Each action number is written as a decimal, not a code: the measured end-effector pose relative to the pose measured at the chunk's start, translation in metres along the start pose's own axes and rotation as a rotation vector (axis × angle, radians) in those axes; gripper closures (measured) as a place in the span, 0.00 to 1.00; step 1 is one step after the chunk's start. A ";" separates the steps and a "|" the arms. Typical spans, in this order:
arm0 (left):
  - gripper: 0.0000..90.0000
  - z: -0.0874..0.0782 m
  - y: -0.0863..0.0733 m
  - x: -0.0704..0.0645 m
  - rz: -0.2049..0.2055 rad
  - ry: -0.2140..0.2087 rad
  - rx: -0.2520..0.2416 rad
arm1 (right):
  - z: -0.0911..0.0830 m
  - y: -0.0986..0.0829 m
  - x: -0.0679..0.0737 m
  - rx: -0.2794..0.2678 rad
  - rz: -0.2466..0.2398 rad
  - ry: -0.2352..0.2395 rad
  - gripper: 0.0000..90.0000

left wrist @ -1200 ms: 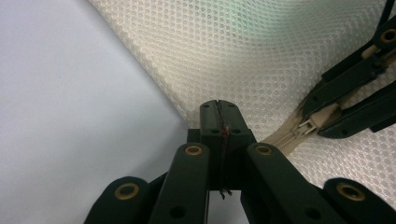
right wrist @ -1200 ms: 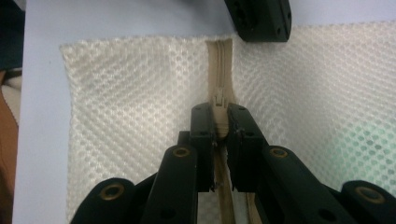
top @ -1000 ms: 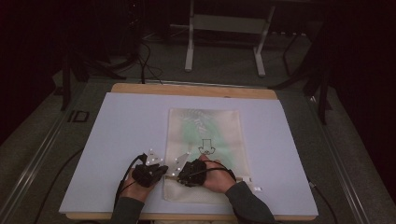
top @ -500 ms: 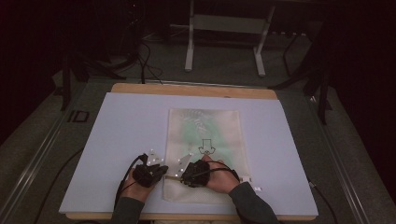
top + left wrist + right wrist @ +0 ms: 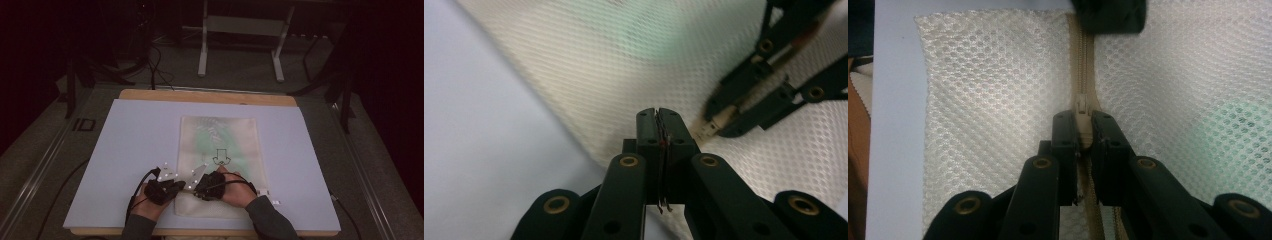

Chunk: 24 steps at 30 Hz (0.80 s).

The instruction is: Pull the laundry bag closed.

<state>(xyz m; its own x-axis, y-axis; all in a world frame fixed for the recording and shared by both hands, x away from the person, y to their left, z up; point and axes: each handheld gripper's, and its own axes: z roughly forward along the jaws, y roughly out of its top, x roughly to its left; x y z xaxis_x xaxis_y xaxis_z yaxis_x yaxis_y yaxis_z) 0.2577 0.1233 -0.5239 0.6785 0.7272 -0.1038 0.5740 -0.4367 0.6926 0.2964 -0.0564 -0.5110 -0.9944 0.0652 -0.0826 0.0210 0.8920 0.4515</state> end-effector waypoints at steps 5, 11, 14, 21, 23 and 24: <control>0.98 0.005 -0.002 0.001 -0.010 -0.016 0.039 | 0.000 -0.001 -0.002 -0.011 0.001 0.012 0.91; 0.98 0.005 -0.002 0.003 0.003 -0.035 0.045 | 0.000 0.001 -0.001 0.004 -0.010 0.005 0.91; 0.99 0.005 -0.002 0.003 0.003 -0.032 0.052 | 0.000 0.002 0.001 0.015 -0.018 -0.003 0.91; 0.99 0.005 -0.002 0.004 0.008 -0.034 0.050 | -0.001 0.005 0.002 0.037 -0.043 -0.007 0.91; 0.99 0.005 -0.002 0.004 0.009 -0.034 0.051 | -0.002 0.005 0.002 0.044 -0.049 -0.010 0.91; 0.99 0.005 -0.003 0.004 0.008 -0.034 0.051 | -0.003 0.005 0.002 0.048 -0.045 -0.010 0.91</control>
<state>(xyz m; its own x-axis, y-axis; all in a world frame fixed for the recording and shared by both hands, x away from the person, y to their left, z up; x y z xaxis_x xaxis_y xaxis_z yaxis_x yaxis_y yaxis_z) 0.2612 0.1246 -0.5297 0.6982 0.7052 -0.1232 0.5901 -0.4696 0.6567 0.2938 -0.0533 -0.5067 -0.9934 0.0286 -0.1111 -0.0188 0.9145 0.4041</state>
